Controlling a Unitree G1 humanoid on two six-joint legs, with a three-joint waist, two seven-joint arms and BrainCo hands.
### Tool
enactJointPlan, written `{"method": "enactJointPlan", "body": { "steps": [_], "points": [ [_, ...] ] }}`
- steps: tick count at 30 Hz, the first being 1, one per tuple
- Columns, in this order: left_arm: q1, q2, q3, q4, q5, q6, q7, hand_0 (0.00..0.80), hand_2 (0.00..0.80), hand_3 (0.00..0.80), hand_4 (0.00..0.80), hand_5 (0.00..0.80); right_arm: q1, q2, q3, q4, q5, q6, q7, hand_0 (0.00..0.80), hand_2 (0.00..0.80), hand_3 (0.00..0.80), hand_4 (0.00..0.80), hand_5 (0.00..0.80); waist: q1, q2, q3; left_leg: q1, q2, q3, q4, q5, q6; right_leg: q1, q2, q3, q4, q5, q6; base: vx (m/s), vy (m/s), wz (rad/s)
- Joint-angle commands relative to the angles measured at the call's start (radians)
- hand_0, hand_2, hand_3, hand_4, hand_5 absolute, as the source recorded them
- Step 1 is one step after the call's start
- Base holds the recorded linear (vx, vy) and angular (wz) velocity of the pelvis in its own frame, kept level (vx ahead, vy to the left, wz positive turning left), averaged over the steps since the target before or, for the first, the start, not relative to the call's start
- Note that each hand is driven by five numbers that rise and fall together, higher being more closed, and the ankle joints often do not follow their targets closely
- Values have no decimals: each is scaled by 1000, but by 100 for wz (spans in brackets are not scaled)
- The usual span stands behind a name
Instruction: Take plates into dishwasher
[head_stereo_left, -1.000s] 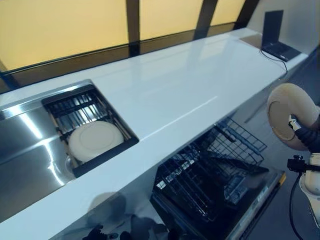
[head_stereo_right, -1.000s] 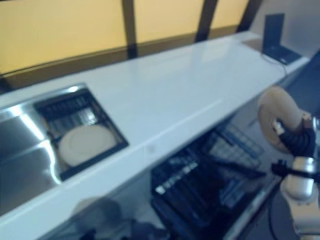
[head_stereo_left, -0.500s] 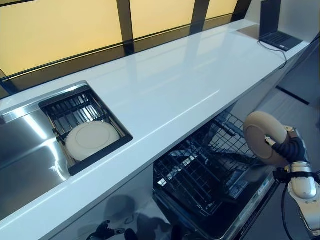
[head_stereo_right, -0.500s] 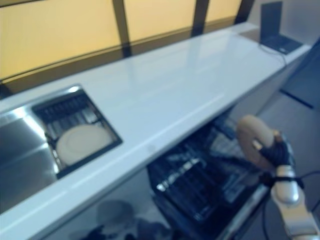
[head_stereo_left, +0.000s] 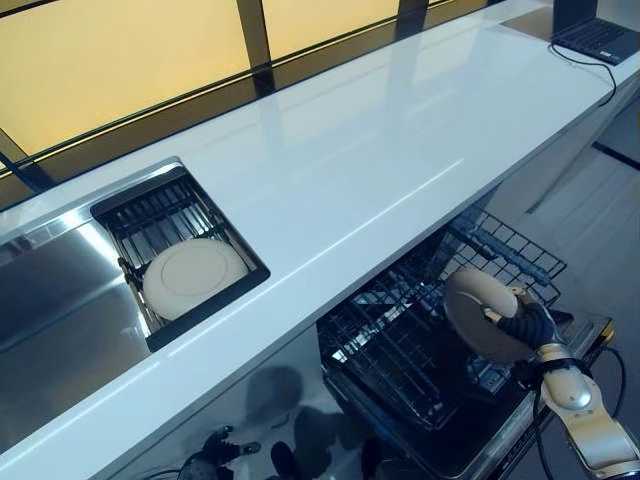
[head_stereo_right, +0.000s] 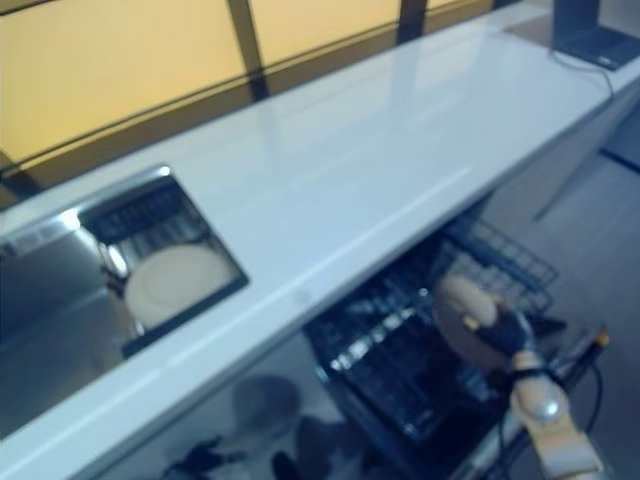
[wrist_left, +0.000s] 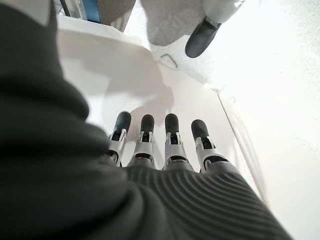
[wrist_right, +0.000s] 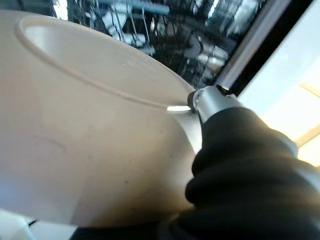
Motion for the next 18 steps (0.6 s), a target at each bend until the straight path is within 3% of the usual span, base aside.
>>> {"method": "enactJointPlan", "body": {
  "steps": [1, 18],
  "points": [
    [-51, 37, 3, -10, -21, -12, 4, 0, 0, 0, 0, 0, -102, 35, 10, -11, -10, -28, 5, 800, 800, 800, 800, 800, 13, -68, 6, -5, -6, -42, -4, -86, -21, -34, 44, 3, 121, -133, -48, 0, 0, 0],
    [-45, 32, -6, -5, -7, -14, -3, 0, 0, 0, 0, 0, -138, 49, 71, -12, -63, -29, 8, 800, 800, 800, 800, 800, 38, -68, 13, -13, 3, -41, 7, -67, -34, -24, 41, -22, 125, -144, -58, 0, 0, 0]
  ]
}}
